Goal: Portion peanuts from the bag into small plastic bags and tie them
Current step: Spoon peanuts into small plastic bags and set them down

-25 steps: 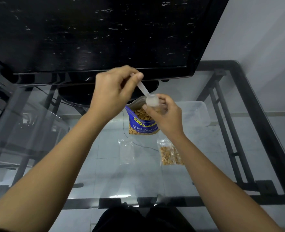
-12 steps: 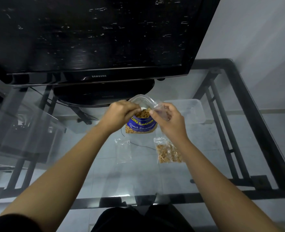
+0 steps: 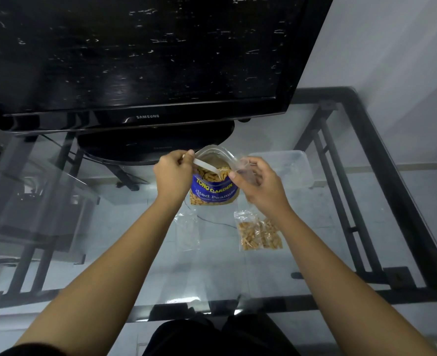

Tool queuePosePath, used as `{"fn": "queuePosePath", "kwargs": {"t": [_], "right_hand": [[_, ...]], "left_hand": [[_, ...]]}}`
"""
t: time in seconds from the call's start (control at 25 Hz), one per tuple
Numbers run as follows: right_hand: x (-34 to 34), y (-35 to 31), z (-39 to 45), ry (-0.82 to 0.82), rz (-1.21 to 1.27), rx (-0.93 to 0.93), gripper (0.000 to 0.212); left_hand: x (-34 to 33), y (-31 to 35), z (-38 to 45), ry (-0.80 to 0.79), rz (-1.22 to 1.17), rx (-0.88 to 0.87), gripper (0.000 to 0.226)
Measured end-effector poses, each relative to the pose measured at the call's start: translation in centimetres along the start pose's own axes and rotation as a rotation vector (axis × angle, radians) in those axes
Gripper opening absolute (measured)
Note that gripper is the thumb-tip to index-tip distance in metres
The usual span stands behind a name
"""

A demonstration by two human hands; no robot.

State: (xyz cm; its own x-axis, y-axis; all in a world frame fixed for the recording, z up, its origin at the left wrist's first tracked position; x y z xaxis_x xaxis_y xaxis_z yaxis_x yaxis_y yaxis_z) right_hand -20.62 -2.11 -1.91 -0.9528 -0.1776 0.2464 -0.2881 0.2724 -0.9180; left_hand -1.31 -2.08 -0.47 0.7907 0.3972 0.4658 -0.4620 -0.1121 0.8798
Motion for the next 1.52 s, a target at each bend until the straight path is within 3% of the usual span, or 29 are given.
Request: {"fn": "queuePosePath", "kwargs": {"t": [0.24, 0.6, 0.84, 1.0, 1.12, 1.36, 1.52], "right_hand": [[0.4, 0.1, 0.3, 0.003, 0.003, -0.017, 0.044], [1.4, -2.0, 1.0, 0.131, -0.388, 0.113, 0.050], [0.0, -3.2, 1.5, 0.149, -0.591, 0.205, 0.051], [-1.0, -3.8, 1.7, 0.140, -0.594, 0.214, 0.052], [-1.6, -4.1, 1.5, 0.146, -0.479, 0.215, 0.047], [-2.6, -3.9, 1.0, 0.162, -0.271, 0.183, 0.045], [-2.4, -4.1, 0.6, 0.227, -0.120, 0.214, 0.049]], "left_hand": [[0.5, -1.3, 0.3, 0.108, -0.207, 0.261, 0.027], [2.9, -4.0, 2.9, 0.114, -0.364, 0.392, 0.021], [4.6, -2.3, 4.3, 0.142, -0.433, 0.349, 0.020], [5.5, -0.1, 5.4, 0.110, -0.418, 0.278, 0.017], [5.2, 1.8, 5.6, 0.042, -0.275, 0.162, 0.020], [4.3, 8.5, 4.6, -0.093, 0.118, -0.318, 0.024], [4.4, 12.2, 3.5, -0.148, 0.218, -0.541, 0.024]]}}
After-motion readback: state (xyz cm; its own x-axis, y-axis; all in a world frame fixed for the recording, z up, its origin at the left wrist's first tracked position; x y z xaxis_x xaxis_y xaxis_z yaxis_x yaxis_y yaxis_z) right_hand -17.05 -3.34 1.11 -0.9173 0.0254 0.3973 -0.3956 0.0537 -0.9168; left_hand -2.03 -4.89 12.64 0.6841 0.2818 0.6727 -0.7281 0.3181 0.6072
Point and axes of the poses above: each hand's wrist, its own z-axis towards the middle knuckle, its own x-axis out of the back of the hand, y = z × x, the point moved 4 cm from there along z, towards the middle knuckle, and after that the axes turned 11 degrees about -x, right-handed, at the moved point
